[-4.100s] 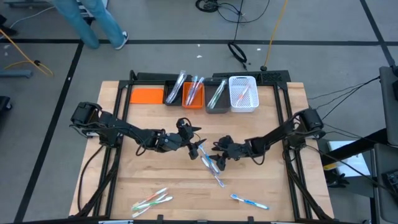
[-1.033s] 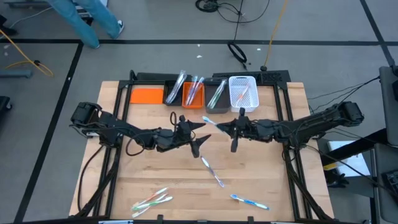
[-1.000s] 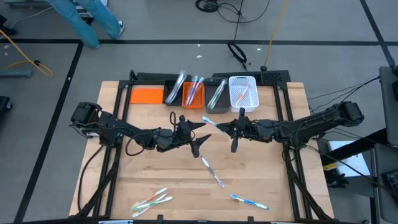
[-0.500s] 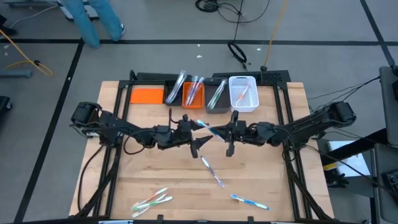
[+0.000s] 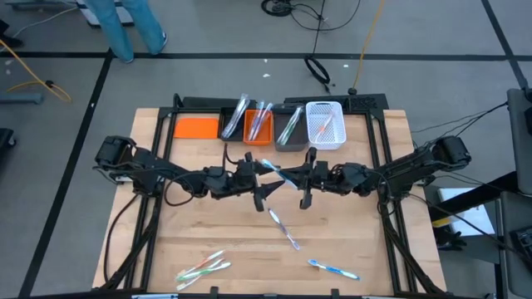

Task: Pick & Place Toothbrushes
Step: Put the blue toothbrush into the orange bin

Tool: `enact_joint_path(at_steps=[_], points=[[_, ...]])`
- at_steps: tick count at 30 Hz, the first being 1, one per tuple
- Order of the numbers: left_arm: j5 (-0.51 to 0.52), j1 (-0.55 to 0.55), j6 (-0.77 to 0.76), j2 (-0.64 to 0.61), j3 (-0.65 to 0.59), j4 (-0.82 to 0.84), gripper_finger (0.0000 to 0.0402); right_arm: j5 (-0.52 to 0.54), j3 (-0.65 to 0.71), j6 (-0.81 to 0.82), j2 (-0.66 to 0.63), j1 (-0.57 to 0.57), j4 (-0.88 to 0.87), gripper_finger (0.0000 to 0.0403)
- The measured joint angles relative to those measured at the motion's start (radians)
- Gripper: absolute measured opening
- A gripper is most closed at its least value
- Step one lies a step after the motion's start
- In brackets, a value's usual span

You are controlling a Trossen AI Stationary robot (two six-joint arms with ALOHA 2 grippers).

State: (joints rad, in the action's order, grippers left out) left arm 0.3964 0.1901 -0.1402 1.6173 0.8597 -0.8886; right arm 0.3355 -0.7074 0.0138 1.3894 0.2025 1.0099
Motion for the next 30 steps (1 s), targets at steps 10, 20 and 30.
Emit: enact_joint_path(at_steps=[10,20,30], points=[[-0.091,-0.025,0.024,0.000,0.000,-0.006,0.0058,-0.001,0.000,0.003,0.000,-0.006,-0.019,0.0000],[-0.109,-0.032,0.030,0.000,-0.001,0.006,0.0006,0.000,0.000,-0.006,-0.001,-0.006,-0.027,0.0000],[-0.064,-0.032,0.030,-0.001,-0.001,0.069,0.0003,0.007,0.000,-0.053,-0.011,-0.019,-0.078,0.0046]])
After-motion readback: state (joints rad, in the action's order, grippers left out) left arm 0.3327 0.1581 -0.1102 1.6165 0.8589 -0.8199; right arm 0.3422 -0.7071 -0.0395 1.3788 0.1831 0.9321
